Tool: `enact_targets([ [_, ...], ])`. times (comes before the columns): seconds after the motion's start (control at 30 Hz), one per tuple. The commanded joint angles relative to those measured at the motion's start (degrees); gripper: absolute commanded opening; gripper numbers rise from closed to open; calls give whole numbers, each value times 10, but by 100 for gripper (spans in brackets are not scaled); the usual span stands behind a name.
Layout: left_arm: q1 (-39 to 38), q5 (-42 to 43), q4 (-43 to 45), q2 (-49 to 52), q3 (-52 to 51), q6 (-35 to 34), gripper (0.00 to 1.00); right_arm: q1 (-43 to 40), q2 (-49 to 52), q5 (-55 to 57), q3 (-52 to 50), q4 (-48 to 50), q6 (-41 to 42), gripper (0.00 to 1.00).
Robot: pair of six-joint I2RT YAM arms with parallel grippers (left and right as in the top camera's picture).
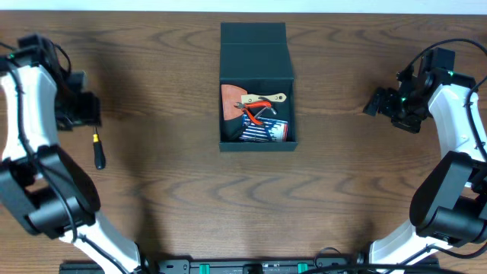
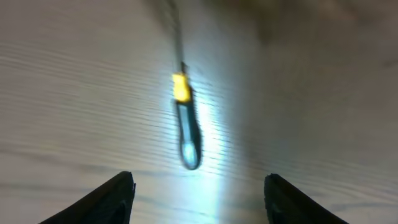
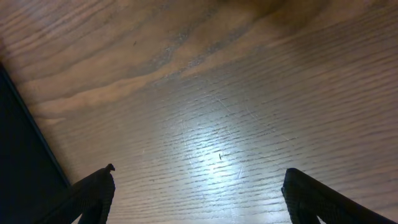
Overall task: Pack container
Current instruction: 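Move the left gripper to the yellow screwdriver and grasp its handle, then carry the yellow screwdriver with the left gripper into the box and release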
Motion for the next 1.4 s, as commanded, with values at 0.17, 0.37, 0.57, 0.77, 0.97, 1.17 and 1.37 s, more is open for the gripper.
enact_targets([
  [0.17,-1,23,65,28,-100,4,66,0,1,-4,-1,-1,4,88],
  [0.37,-1,11,125,28,-168,4,66,0,1,-4,-1,-4,4,87],
  [0.57,-1,-3,160,28,-206,17,66,0,1,-4,-1,-10,4,87],
  [0.77,-1,-3,176,28,-219,17,66,0,1,-4,-1,-12,4,87],
  [0.97,-1,-2,176,28,-219,11,12,0,1,-4,-1,-14,4,87],
  [1.17,-2,14,159,27,-218,-3,6,0,1,-4,-1,-16,4,86],
  [1.37,-23,40,95,-11,-194,-2,6,0,1,-4,-1,-20,4,85],
])
